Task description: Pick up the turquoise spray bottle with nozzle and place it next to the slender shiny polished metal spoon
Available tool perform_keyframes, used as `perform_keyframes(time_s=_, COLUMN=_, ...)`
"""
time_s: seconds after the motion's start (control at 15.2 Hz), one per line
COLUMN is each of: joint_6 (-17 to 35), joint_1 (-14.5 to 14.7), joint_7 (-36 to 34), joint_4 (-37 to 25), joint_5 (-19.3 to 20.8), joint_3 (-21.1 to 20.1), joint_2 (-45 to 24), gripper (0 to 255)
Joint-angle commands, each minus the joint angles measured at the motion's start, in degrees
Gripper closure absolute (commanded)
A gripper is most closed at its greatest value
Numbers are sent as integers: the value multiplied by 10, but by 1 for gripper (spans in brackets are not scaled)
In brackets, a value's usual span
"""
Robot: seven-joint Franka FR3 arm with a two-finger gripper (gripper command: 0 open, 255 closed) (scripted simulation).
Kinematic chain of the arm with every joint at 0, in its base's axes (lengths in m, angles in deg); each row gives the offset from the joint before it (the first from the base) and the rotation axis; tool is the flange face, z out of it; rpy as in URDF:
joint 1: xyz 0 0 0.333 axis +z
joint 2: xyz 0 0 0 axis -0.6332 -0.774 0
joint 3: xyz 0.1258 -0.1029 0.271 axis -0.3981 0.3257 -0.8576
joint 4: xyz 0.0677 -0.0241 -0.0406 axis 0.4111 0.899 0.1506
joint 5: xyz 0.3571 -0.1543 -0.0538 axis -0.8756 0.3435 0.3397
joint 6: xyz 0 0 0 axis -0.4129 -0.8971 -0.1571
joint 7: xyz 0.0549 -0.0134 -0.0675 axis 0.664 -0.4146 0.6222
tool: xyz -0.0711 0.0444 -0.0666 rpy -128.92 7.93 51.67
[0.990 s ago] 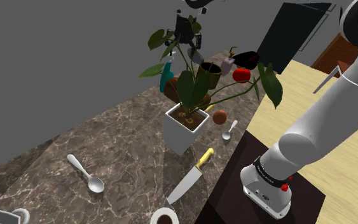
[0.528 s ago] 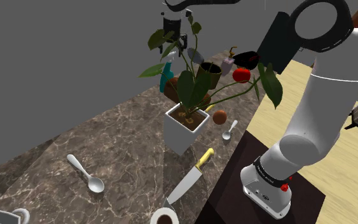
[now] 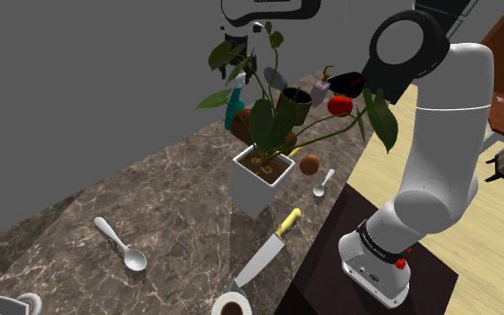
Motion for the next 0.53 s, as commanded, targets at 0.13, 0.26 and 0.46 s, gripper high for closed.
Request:
perform_keyframes(time_s=0.13, joint_6=30, joint_1=-4, joint_7=-2, joint_4=30, joint_5=1, joint_3=1, joint_2=0, gripper=0)
perform_keyframes(time_s=0.26, joint_6=30, joint_1=-4, joint_7=-2, joint_4=30, joint_5=1, joint_3=1, joint_2=0, gripper=0)
perform_keyframes(time_s=0.46, joint_6=30, joint_1=-4, joint_7=-2, joint_4=30, joint_5=1, joint_3=1, joint_2=0, gripper=0)
